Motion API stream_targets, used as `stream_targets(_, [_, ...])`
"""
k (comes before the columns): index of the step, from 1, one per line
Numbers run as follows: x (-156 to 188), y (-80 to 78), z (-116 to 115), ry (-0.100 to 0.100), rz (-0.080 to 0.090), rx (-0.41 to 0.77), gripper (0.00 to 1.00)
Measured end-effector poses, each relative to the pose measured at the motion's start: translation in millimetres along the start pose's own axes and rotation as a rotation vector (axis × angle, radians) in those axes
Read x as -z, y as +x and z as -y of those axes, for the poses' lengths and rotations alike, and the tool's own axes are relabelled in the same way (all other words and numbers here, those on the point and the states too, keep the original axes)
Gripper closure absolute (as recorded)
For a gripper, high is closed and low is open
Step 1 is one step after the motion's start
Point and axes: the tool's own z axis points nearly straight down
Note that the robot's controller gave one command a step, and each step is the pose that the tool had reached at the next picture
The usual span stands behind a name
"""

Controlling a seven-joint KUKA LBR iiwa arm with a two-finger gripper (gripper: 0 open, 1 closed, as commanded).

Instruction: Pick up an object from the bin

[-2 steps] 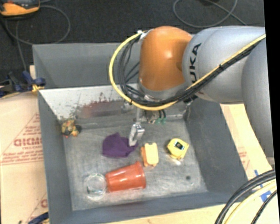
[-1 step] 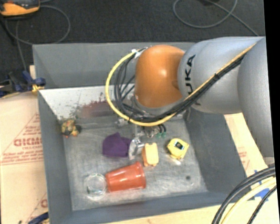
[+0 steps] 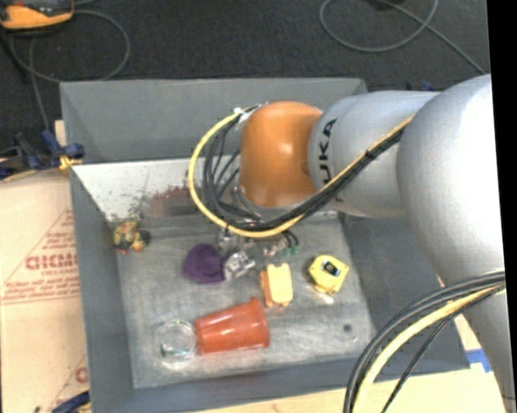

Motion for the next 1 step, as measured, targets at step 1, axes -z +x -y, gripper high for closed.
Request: stream_targets(1, [0.0, -0.1, 0.0, 0.000, 0.000, -0.001, 1.00])
